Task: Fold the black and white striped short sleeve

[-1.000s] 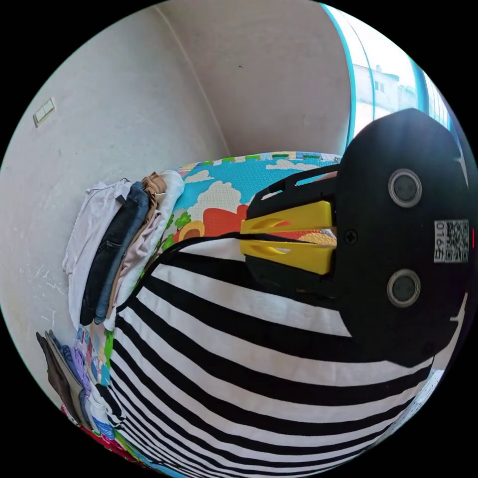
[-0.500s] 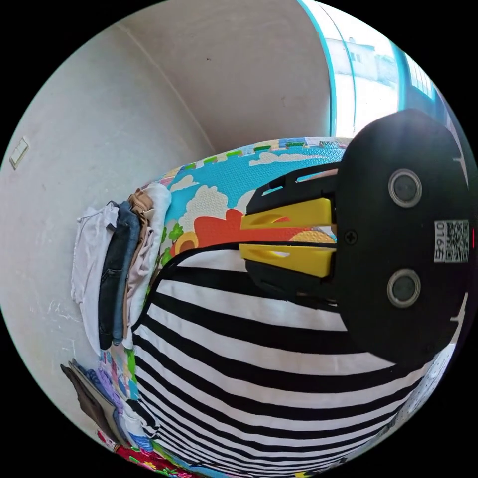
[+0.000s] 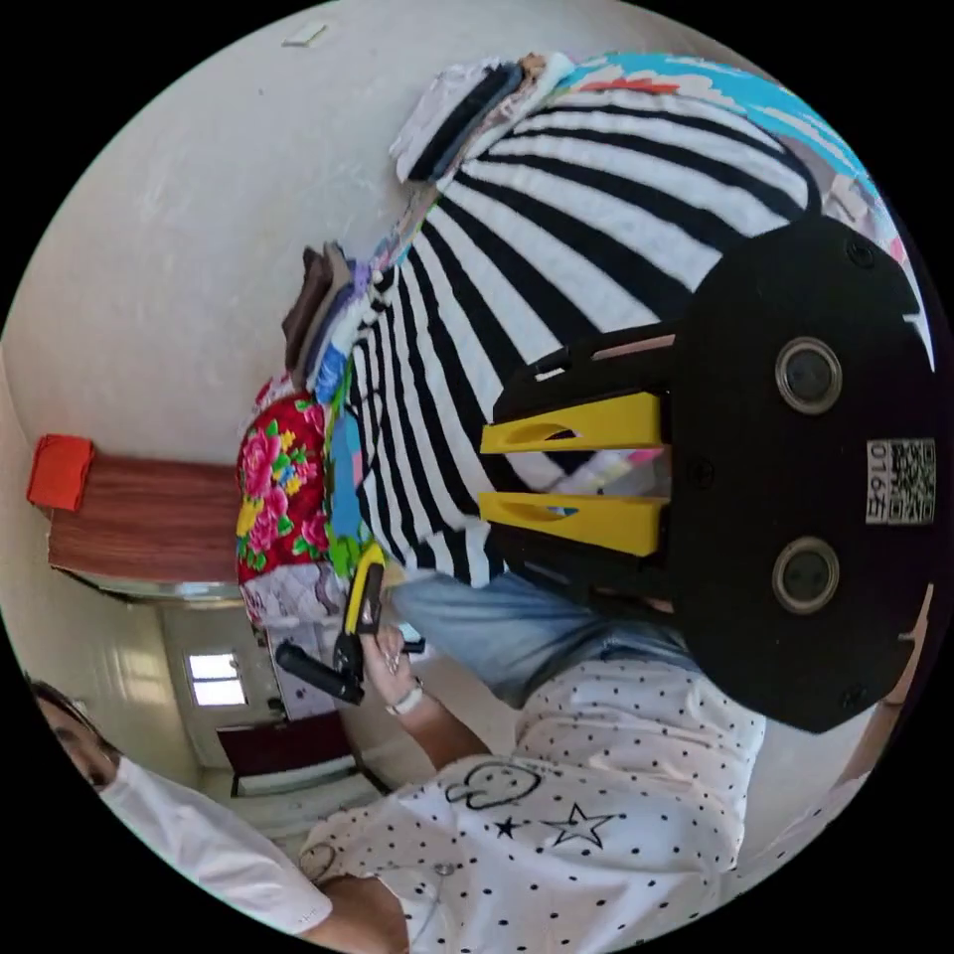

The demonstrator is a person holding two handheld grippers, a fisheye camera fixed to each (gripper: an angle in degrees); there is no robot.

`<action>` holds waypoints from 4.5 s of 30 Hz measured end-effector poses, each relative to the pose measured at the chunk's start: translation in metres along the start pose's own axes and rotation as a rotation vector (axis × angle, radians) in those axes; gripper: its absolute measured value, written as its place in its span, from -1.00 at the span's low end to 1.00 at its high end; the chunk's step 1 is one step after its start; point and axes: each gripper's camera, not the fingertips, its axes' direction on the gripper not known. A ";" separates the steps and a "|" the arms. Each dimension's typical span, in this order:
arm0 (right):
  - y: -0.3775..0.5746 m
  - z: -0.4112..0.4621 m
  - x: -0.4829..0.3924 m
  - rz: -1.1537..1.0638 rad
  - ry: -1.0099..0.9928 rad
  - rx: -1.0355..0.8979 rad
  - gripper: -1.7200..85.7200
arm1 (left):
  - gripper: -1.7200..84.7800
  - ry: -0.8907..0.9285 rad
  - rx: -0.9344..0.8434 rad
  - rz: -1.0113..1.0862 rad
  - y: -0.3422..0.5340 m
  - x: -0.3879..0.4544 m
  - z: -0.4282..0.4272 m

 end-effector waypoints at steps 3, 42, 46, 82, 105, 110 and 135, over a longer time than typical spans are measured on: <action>0.012 0.050 -0.028 0.065 -0.291 -0.095 -0.77 | -0.98 -0.002 0.013 0.004 0.010 0.000 -0.001; -0.024 0.045 -0.068 0.399 -0.345 0.086 -0.94 | -0.96 0.705 -0.253 -0.042 -0.009 -0.049 0.101; -0.025 0.044 -0.069 0.396 -0.342 0.054 -0.93 | -0.98 0.794 -0.169 -0.048 -0.012 -0.073 0.073; -0.070 -0.012 -0.074 0.625 -0.159 0.179 -0.90 | -0.97 0.819 -0.181 -0.200 -0.299 -0.200 0.126; -0.314 0.086 -0.075 0.426 0.098 -0.160 -0.90 | -0.87 0.761 -0.160 -0.186 -0.265 -0.201 0.069; -0.304 0.057 -0.048 0.534 0.064 -0.172 -0.90 | -0.86 0.608 -0.147 -0.110 -0.240 -0.198 0.036; -0.154 -0.010 -0.100 0.391 -0.156 -0.059 -0.74 | -0.75 0.513 -0.142 0.204 -0.169 -0.136 -0.025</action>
